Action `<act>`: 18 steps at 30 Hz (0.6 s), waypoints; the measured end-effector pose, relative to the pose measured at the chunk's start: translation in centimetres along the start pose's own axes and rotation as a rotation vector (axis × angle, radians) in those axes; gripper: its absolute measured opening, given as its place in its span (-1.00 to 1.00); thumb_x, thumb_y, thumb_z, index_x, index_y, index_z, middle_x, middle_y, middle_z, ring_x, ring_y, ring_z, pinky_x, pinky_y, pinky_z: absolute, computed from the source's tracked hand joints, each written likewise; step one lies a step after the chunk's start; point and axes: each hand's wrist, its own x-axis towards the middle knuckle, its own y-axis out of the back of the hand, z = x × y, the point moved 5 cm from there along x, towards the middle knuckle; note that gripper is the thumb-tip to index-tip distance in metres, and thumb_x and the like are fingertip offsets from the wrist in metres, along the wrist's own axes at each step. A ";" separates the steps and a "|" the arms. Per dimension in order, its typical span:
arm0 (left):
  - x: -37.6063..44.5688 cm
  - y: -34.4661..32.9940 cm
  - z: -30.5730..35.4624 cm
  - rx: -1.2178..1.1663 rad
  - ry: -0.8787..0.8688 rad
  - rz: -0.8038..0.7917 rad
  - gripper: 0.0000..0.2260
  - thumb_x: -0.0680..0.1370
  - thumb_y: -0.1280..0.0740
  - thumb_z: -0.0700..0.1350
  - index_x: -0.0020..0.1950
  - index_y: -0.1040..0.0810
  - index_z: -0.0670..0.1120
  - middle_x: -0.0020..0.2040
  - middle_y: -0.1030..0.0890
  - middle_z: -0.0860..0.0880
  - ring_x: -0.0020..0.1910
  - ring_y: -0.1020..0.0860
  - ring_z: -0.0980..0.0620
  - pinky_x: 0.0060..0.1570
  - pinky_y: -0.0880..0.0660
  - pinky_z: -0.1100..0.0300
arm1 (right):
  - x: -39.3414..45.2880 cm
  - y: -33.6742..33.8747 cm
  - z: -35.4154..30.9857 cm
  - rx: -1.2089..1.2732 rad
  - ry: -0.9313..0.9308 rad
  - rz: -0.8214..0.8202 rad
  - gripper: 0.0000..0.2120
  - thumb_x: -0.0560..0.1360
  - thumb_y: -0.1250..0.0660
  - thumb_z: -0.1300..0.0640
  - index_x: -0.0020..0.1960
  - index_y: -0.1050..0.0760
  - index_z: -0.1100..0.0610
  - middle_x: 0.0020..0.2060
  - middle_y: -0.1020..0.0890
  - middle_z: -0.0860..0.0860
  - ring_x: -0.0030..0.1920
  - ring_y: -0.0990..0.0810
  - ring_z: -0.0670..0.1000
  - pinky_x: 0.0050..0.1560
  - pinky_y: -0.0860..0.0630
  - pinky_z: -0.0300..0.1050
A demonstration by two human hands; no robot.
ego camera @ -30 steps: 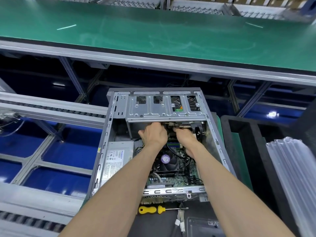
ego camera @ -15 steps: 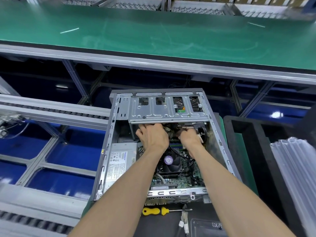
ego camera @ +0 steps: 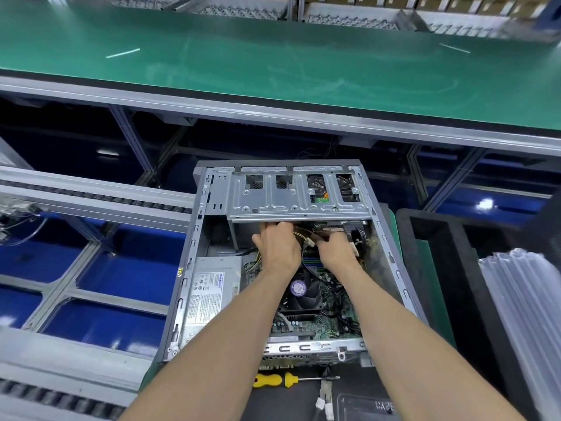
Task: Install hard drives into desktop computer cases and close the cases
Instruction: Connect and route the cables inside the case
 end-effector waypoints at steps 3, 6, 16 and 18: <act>0.0 0.1 -0.3 -0.131 0.088 -0.027 -0.69 0.55 -0.16 -0.35 -0.33 -0.28 -0.06 -0.27 -0.42 -0.06 -0.06 -0.42 -0.19 -0.03 -0.15 0.06 | 0.3 0.0 0.0 -0.112 0.004 0.003 -0.87 0.63 -0.21 0.23 0.04 -0.46 0.31 -0.14 -0.52 0.18 -0.09 -0.52 0.19 -0.13 -0.43 -0.04; -0.2 0.4 -0.9 -0.312 0.254 -0.033 -0.72 0.58 -0.14 -0.30 -0.31 -0.33 -0.08 -0.26 -0.36 -0.03 -0.06 -0.32 -0.12 0.10 -0.24 0.01 | 0.4 -0.1 -0.2 -0.161 0.015 -0.020 -0.78 0.64 -0.20 0.24 0.13 -0.49 0.40 -0.13 -0.52 0.22 -0.08 -0.55 0.22 -0.14 -0.46 0.00; -0.4 0.7 -2.9 -0.723 0.568 0.047 -0.77 0.59 -0.13 -0.34 -0.24 -0.37 -0.15 0.10 -0.55 -0.29 0.10 -0.55 -0.31 0.11 -0.53 -0.11 | 0.1 -0.2 -0.7 -0.152 -0.017 -0.055 -0.76 0.65 -0.16 0.26 0.23 -0.48 0.37 -0.09 -0.58 0.24 -0.05 -0.56 0.23 0.00 -0.53 0.05; -0.5 0.6 -3.0 -0.760 0.590 0.046 -0.78 0.58 -0.13 -0.34 -0.24 -0.38 -0.14 0.13 -0.55 -0.31 0.02 -0.55 -0.29 0.10 -0.54 -0.14 | 0.0 -0.1 -0.6 -0.153 -0.025 -0.055 -0.81 0.65 -0.16 0.26 0.16 -0.49 0.32 -0.19 -0.53 0.17 -0.18 -0.51 0.17 -0.12 -0.47 -0.01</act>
